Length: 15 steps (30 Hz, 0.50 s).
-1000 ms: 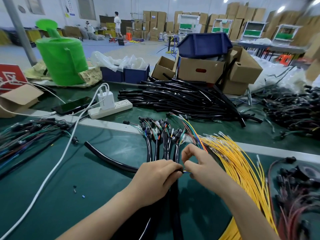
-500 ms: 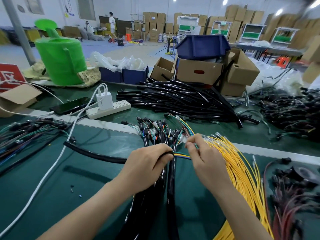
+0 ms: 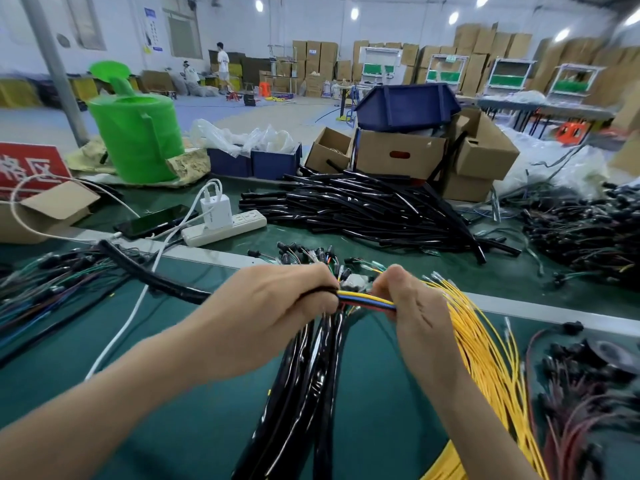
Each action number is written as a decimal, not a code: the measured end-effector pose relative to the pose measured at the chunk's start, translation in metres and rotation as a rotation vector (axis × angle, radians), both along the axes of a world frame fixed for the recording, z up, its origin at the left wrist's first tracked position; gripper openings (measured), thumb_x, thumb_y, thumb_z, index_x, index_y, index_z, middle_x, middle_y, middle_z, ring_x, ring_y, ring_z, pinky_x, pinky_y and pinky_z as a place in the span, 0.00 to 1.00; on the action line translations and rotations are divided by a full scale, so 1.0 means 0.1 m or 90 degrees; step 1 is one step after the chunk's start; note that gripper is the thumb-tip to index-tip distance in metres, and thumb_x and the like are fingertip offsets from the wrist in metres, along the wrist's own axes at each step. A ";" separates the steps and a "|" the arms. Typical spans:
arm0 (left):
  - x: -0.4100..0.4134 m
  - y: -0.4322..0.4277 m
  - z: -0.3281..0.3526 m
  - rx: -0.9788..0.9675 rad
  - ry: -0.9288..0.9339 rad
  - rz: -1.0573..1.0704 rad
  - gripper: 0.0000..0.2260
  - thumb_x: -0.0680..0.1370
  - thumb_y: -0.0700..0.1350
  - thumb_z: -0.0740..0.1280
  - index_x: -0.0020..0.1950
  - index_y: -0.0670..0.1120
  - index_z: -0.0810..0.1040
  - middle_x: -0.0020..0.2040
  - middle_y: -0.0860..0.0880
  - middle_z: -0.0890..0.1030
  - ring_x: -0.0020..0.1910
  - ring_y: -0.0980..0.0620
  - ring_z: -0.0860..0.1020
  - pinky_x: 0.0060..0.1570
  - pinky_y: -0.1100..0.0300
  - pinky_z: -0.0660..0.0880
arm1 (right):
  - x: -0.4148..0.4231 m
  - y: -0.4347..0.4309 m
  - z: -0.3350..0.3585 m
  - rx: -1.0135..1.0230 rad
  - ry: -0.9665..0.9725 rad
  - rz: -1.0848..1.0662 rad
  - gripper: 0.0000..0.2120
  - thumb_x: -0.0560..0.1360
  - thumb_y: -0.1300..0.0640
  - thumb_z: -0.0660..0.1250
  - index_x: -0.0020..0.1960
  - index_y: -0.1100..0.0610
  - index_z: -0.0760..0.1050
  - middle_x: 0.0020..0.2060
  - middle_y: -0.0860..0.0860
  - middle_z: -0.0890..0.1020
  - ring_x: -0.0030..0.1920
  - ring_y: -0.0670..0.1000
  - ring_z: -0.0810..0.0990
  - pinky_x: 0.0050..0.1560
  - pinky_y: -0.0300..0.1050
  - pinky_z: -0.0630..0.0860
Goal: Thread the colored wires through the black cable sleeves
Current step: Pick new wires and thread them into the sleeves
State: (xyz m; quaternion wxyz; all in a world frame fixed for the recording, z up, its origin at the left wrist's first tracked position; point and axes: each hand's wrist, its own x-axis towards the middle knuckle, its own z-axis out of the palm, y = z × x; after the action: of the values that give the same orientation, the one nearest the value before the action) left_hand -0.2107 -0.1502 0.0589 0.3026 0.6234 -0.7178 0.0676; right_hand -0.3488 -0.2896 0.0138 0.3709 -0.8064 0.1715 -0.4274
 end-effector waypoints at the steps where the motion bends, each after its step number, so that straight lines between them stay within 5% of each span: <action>1: 0.01 0.03 0.03 0.026 -0.016 -0.002 0.14 0.79 0.54 0.53 0.48 0.48 0.74 0.33 0.60 0.68 0.32 0.58 0.67 0.34 0.63 0.65 | -0.02 0.00 0.03 -0.018 -0.001 -0.012 0.18 0.79 0.47 0.53 0.34 0.53 0.68 0.25 0.52 0.66 0.26 0.44 0.62 0.29 0.42 0.60; 4: -0.02 -0.01 0.05 0.126 -0.147 0.022 0.21 0.79 0.58 0.48 0.52 0.46 0.74 0.36 0.58 0.70 0.37 0.52 0.73 0.39 0.57 0.69 | -0.01 0.06 0.06 -0.143 0.058 -0.076 0.11 0.78 0.50 0.57 0.38 0.50 0.66 0.19 0.45 0.64 0.22 0.46 0.62 0.27 0.42 0.60; 7: -0.14 -0.06 0.04 0.172 -0.117 -0.022 0.13 0.82 0.52 0.52 0.55 0.45 0.71 0.40 0.53 0.74 0.39 0.47 0.75 0.41 0.50 0.71 | 0.04 0.25 0.10 -0.207 0.074 -0.080 0.15 0.79 0.45 0.51 0.41 0.52 0.68 0.21 0.44 0.66 0.24 0.46 0.64 0.28 0.47 0.66; 10: -0.17 -0.07 0.05 0.175 -0.058 -0.030 0.08 0.82 0.52 0.52 0.56 0.52 0.67 0.39 0.54 0.73 0.38 0.48 0.73 0.42 0.50 0.71 | 0.05 0.27 0.12 -0.117 0.004 -0.025 0.20 0.79 0.42 0.47 0.40 0.54 0.67 0.25 0.47 0.68 0.25 0.47 0.65 0.30 0.41 0.63; 15: -0.08 0.00 0.01 0.149 -0.051 0.069 0.19 0.80 0.61 0.45 0.47 0.52 0.69 0.29 0.53 0.69 0.31 0.53 0.68 0.36 0.54 0.66 | 0.02 0.10 0.01 0.045 -0.003 0.015 0.21 0.81 0.46 0.56 0.37 0.61 0.67 0.24 0.50 0.64 0.25 0.47 0.61 0.30 0.39 0.60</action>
State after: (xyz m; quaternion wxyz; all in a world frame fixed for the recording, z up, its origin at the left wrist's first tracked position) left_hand -0.2185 -0.1499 0.0601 0.1948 0.6892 -0.6975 0.0241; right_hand -0.3468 -0.2792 0.0147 0.4046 -0.7938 0.1757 -0.4187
